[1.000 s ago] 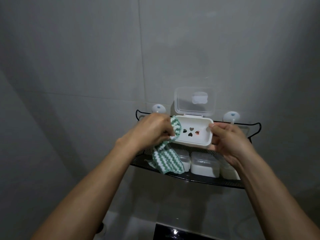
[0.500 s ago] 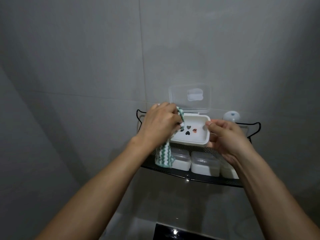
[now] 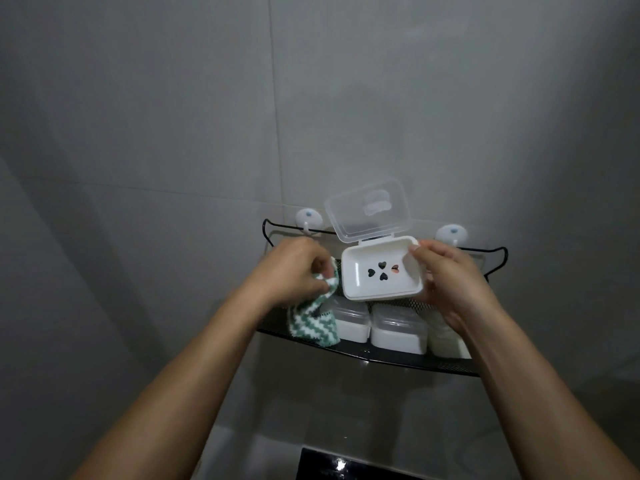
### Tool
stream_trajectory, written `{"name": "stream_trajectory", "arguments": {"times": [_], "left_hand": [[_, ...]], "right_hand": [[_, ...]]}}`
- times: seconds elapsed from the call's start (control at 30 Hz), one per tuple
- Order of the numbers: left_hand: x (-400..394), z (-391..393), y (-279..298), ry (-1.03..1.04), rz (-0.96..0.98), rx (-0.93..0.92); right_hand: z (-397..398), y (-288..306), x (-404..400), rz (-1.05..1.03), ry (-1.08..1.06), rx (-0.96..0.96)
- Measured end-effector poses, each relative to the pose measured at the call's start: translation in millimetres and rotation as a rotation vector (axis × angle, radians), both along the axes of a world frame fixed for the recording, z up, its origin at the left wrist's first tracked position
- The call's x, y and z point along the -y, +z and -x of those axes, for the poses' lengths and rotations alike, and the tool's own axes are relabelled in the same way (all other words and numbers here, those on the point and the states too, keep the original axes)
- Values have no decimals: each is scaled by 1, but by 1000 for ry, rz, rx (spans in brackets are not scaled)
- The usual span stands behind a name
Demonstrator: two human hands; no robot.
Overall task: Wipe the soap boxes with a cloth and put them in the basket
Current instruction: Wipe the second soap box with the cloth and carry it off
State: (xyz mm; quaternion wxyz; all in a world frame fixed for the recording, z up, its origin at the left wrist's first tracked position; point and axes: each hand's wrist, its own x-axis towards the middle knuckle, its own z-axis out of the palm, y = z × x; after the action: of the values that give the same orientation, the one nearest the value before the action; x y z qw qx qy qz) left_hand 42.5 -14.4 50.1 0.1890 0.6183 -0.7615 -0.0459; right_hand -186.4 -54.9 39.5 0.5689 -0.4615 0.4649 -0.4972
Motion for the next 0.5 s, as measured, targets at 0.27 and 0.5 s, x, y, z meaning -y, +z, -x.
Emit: {"name": "stream_trajectory", "arguments": {"times": [0.27,0.5], "left_hand": [[6,-15,44,135,291,-155],[13,0,54,78,261,-143]], "right_hand": [[5,15,10,129,-1,-195],[-3,18,11,232,24,-232]]}}
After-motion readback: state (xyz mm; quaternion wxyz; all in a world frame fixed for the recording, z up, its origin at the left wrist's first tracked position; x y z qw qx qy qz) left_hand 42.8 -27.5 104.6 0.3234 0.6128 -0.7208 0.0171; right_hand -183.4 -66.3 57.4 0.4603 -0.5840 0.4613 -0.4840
